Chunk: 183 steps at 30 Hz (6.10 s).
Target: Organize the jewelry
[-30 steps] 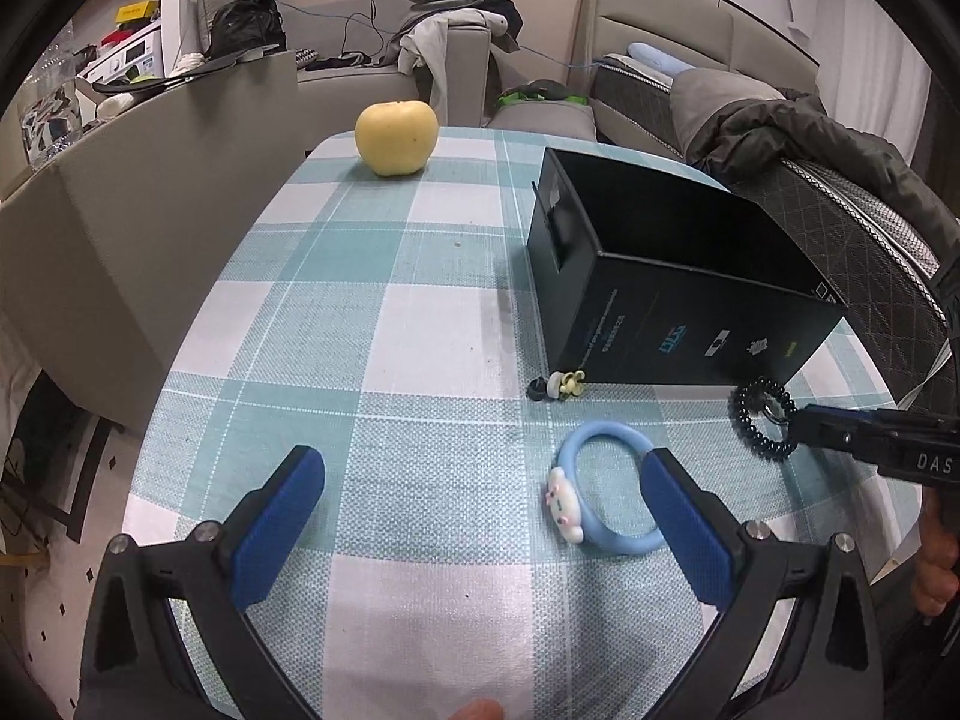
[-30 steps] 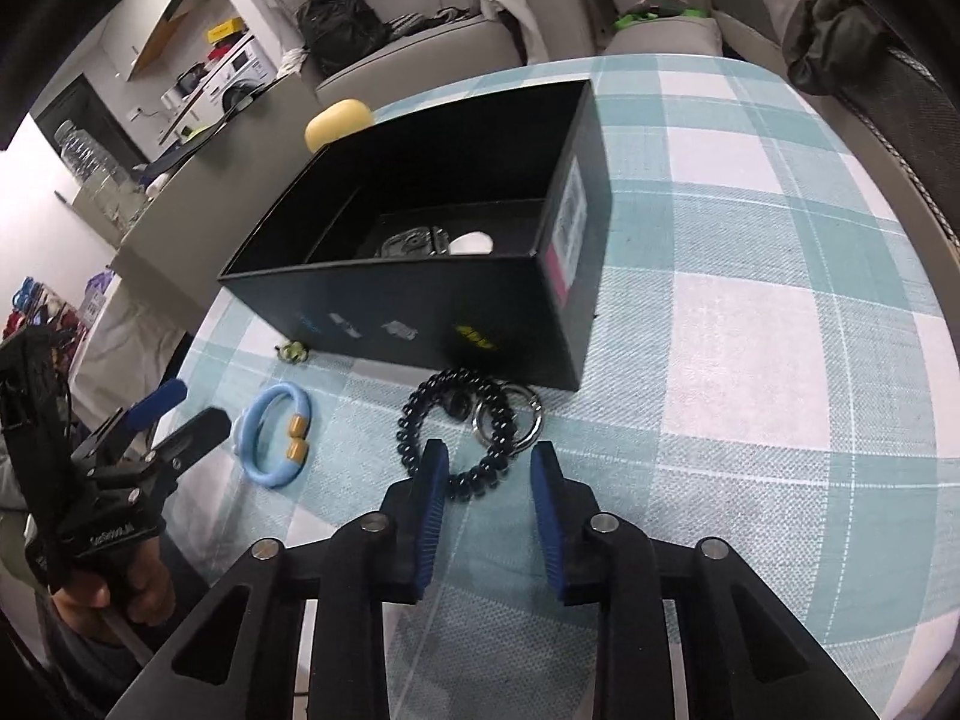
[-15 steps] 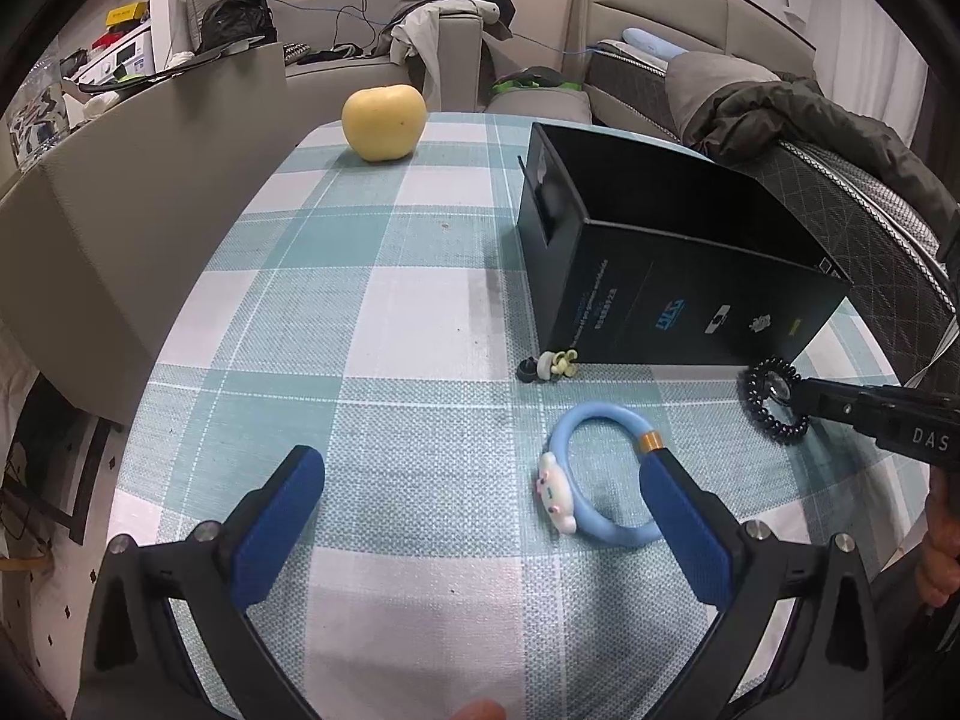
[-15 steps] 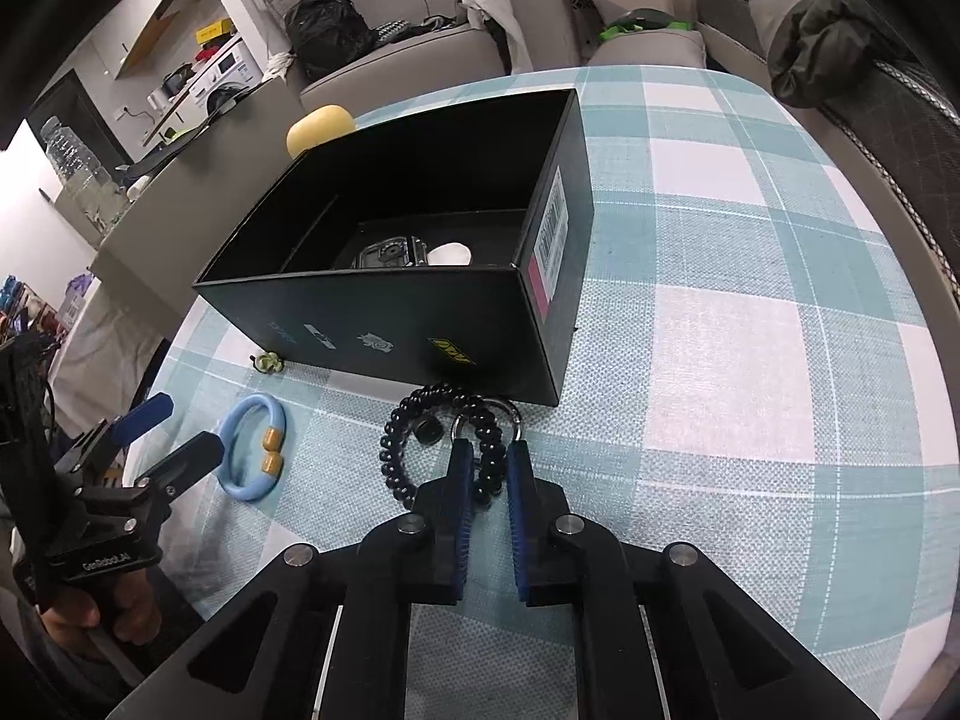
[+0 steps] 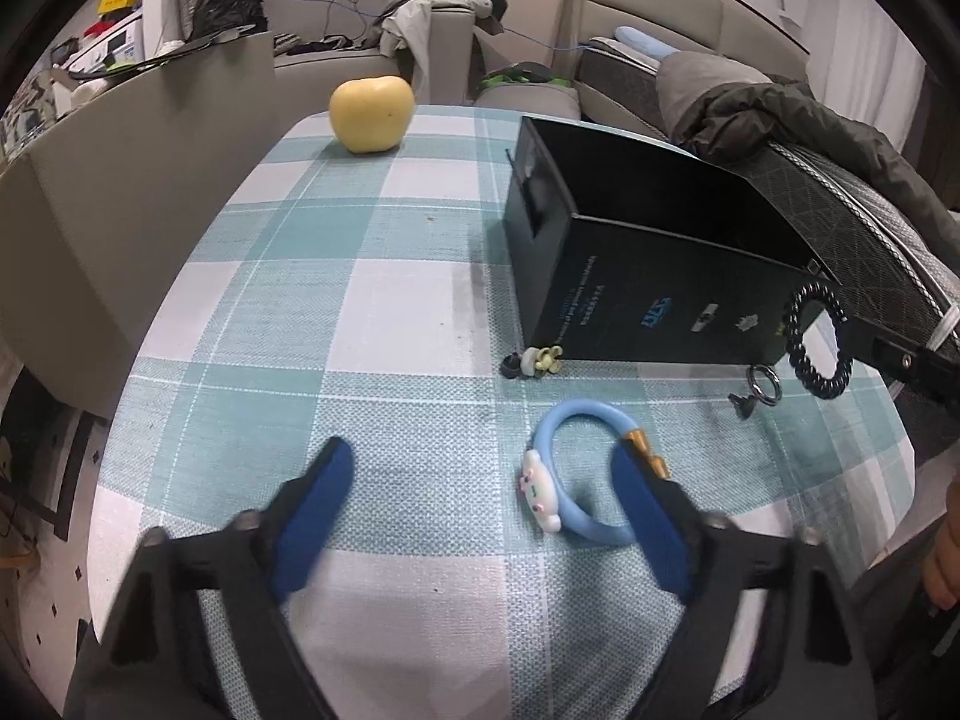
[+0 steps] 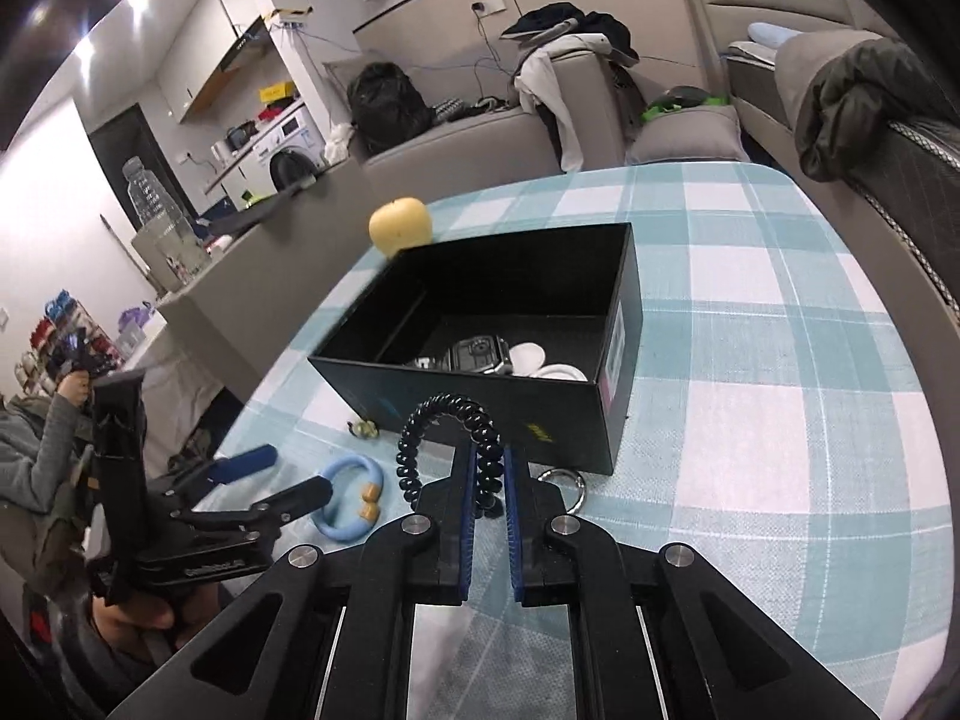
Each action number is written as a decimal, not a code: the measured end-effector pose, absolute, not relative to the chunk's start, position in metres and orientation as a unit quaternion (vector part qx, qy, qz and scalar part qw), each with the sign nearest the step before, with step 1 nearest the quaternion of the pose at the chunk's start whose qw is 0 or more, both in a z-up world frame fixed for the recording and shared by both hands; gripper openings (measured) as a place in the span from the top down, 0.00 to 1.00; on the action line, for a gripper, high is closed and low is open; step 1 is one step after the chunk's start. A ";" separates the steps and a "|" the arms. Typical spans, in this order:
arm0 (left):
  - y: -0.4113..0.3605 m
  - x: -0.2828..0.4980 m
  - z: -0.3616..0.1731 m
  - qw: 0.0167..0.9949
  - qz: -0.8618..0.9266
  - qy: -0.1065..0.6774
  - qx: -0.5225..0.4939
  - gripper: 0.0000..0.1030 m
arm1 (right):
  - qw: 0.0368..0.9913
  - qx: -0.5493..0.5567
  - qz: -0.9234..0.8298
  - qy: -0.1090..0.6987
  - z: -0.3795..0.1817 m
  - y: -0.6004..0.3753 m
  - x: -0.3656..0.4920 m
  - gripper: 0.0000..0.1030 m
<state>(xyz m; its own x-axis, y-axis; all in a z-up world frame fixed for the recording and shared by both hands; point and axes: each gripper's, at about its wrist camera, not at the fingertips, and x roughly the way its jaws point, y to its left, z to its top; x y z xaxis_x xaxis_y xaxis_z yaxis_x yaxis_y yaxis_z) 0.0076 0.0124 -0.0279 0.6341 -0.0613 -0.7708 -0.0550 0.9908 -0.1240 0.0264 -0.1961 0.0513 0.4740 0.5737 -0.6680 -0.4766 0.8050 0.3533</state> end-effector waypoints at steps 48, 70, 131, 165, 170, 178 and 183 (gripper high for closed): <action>0.013 0.005 0.031 0.947 -0.025 0.312 -0.070 0.92 | 0.881 0.043 0.323 0.343 0.096 -0.184 0.028 0.92; 0.000 0.049 0.053 0.956 -0.040 0.287 -0.053 0.92 | 0.895 0.057 0.300 0.326 0.112 -0.197 0.068 0.92; -0.028 0.071 0.009 0.942 -0.023 0.336 -0.007 0.92 | 0.887 -0.026 0.258 0.381 0.073 -0.172 0.076 0.92; -0.006 0.027 0.028 0.942 -0.043 0.322 -0.085 0.03 | 0.877 -0.027 0.237 0.416 0.056 -0.211 0.064 0.02; -0.007 0.029 0.018 0.939 -0.020 0.337 -0.069 0.01 | 0.856 -0.046 0.235 0.458 0.031 -0.204 0.065 0.02; -0.013 0.027 -0.009 0.918 -0.007 0.397 -0.022 0.01 | 0.833 -0.086 0.255 0.483 0.018 -0.189 0.057 0.18; -0.002 0.031 -0.016 0.907 -0.009 0.417 -0.063 0.01 | 0.814 -0.105 0.279 0.499 0.010 -0.180 0.054 0.41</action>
